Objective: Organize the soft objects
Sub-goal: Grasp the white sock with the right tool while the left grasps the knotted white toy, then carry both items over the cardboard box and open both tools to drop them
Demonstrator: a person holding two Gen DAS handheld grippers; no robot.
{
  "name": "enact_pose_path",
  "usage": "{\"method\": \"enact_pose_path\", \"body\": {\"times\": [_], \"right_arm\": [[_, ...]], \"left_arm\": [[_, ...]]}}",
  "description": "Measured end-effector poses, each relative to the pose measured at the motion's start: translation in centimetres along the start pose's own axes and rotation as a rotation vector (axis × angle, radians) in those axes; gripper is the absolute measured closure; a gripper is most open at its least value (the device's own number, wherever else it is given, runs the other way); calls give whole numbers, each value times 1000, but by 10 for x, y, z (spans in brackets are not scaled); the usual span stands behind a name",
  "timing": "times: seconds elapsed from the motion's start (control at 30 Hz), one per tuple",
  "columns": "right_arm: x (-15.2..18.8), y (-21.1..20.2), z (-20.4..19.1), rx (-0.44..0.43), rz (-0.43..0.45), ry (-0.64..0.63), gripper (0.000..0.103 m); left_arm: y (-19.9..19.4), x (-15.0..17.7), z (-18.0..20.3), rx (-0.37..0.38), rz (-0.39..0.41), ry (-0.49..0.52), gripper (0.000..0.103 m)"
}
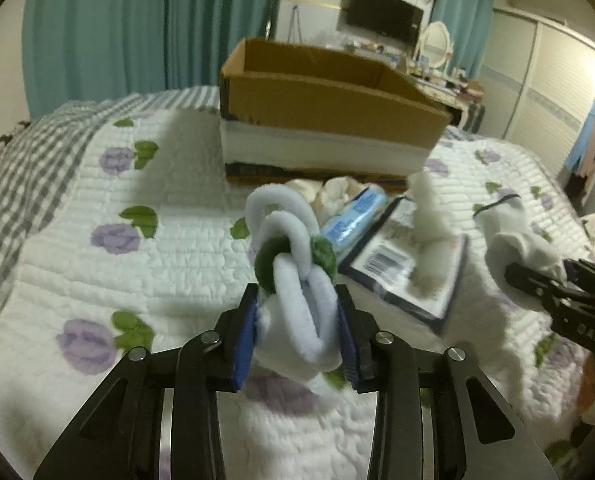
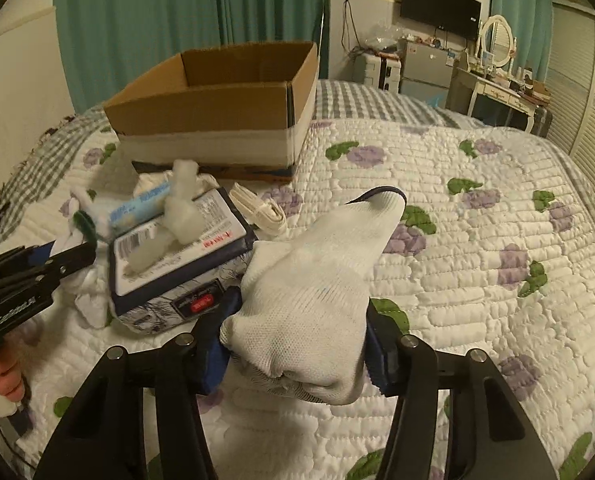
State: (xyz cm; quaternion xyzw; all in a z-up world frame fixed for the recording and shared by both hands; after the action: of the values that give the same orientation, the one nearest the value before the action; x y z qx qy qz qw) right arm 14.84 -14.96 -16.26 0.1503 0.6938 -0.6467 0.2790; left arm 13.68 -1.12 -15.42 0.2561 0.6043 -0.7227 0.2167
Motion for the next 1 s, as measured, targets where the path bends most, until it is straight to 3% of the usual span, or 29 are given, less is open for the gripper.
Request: {"method": "enact_pose_path", "body": {"times": [0.27,0.5,0.73,1.0], "right_arm": [[-14,-56,-12,-43,106,-1,49],[-55,-114,-28,-89,225,-43,49],[-103,-126,-38,-107,278,-88,49],[-195,-95,-51,-135,332,-134,49]], "left_arm": [[-73,-22,23,31,105,63,68],[-118,-60,34,24,190,126,68],[-108,-112,35,23,211,140,68],[-48,-194,22,-16,214,148,68]]}}
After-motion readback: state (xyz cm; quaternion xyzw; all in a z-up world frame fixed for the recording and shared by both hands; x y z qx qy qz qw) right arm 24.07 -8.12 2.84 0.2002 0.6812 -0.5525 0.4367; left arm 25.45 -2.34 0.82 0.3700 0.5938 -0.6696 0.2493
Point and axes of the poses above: each gripper's, at about its wrist camera, not at the fingertips, and y roughly the way its jaws point, z to its right, x to its underside, the point moved 9 cm from there along y, roughly the way its jaws point, and after that the axes turned 7 degrees about -z, right-handed, at the moved point
